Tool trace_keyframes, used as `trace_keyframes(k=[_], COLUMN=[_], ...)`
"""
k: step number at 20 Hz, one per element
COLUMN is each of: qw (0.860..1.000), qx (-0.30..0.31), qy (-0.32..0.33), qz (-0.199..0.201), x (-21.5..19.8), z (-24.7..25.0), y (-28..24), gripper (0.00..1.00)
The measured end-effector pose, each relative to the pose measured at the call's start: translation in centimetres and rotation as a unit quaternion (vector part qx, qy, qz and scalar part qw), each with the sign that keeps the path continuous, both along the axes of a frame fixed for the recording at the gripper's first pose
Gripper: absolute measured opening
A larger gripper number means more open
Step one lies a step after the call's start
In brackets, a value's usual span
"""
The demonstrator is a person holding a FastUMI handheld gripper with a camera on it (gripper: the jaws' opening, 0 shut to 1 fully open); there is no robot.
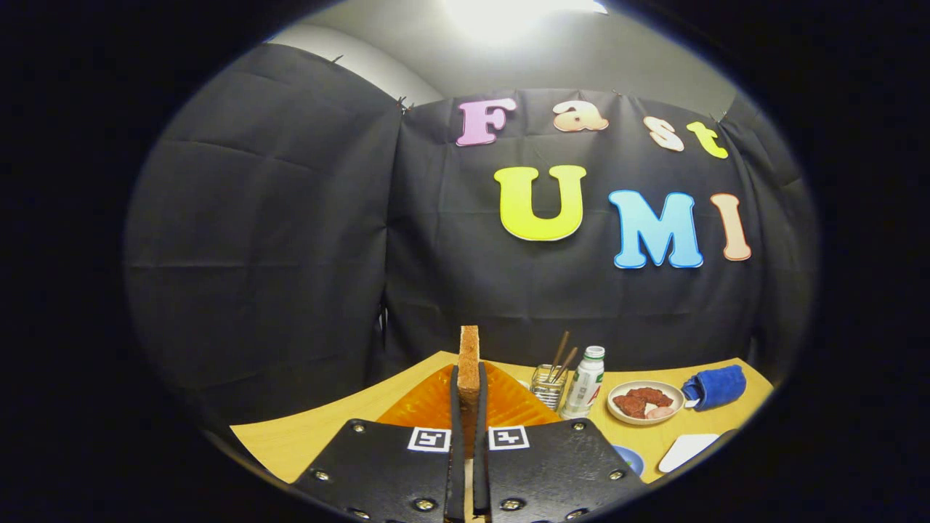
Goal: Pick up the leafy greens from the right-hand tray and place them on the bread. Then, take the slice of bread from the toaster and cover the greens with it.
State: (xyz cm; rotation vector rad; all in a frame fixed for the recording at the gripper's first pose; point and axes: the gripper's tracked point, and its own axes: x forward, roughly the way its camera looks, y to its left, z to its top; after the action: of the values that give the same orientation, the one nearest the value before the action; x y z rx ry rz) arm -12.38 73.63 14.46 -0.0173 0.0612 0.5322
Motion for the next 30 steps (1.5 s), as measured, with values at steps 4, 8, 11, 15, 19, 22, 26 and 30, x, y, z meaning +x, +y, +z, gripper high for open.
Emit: trace_keyframes(k=[4, 8, 11, 15, 19, 22, 26, 30], qw=[1.000, 0.999, 0.997, 0.995, 0.993, 0.992, 0.991, 0.991], qx=[-0.005, -0.016, -0.025, -0.043, -0.049, -0.053, -0.050, -0.039], qy=[0.005, 0.007, 0.015, 0.025, 0.042, 0.054, 0.070, 0.078], qz=[-0.017, -0.049, -0.070, -0.085, -0.094, -0.097, -0.101, -0.098], x=[0.0, 0.7, 1.4, 2.0, 2.3, 2.5, 2.6, 2.3], z=[-0.9, -2.4, -3.9, -6.0, -8.3, -9.7, -11.2, -12.0], y=[-3.8, -7.7, -10.2, -12.3, -13.9, -14.9, -16.0, -15.8], gripper=[0.05, 0.05, 0.05, 0.05, 0.05, 0.05, 0.05, 0.05])
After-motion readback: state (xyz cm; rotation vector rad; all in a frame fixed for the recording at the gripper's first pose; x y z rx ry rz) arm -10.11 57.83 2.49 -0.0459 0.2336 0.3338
